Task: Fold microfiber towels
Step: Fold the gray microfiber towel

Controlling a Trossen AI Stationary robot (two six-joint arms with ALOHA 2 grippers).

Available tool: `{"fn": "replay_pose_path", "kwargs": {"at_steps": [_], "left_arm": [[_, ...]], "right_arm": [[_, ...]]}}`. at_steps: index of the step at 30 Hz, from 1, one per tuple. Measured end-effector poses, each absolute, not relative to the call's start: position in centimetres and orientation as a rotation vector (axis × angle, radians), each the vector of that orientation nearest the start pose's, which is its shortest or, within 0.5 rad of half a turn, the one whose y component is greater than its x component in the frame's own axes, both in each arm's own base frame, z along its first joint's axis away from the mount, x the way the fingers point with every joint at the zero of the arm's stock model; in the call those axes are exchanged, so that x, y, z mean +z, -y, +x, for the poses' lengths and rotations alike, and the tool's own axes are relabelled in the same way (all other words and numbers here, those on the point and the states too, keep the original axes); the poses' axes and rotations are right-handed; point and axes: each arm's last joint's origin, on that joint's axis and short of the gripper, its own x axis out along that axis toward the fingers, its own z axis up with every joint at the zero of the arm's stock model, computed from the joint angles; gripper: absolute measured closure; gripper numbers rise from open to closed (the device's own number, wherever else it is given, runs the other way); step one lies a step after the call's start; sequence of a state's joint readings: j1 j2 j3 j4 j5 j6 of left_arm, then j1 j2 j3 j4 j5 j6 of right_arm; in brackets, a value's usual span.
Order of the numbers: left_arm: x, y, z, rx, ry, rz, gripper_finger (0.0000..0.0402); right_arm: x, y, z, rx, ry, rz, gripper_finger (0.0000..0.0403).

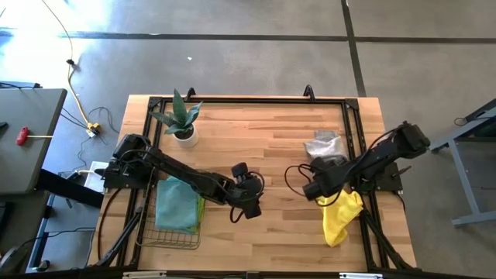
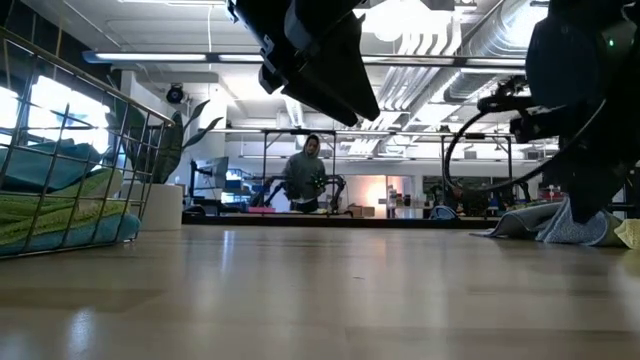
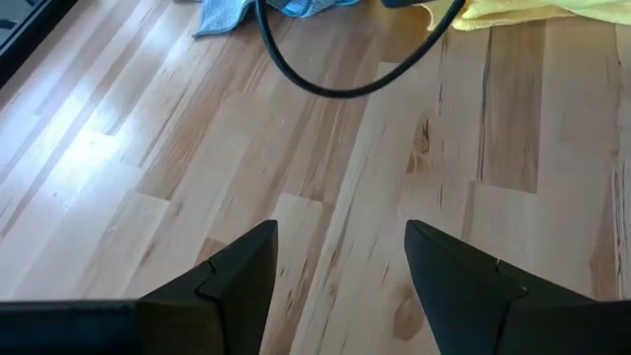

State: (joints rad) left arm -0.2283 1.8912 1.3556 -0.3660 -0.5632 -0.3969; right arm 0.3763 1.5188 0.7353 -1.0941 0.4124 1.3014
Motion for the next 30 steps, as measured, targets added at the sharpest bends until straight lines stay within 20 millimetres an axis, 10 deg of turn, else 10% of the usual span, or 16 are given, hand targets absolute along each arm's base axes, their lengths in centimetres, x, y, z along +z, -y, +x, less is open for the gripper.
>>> {"fn": "replay_pose_path", "kwargs": {"at_steps": [11,15,30], "left_arm": [[20.8,7.5,39.5,0.465,-0.757,-0.012,0.0188],[20.8,7.2,39.5,0.448,-0.773,0.047,0.0188],[21.0,5.3,40.9,0.394,-0.735,0.231,0.0188]], "right_arm": [[14.3,-6.1,18.5,-0.899,-1.458,0.1,0.0392],[15.3,-6.4,18.8,-0.796,-1.508,0.08,0.0388],[27.7,-10.2,21.1,-0.442,-1.306,0.078,0.0402]]}}
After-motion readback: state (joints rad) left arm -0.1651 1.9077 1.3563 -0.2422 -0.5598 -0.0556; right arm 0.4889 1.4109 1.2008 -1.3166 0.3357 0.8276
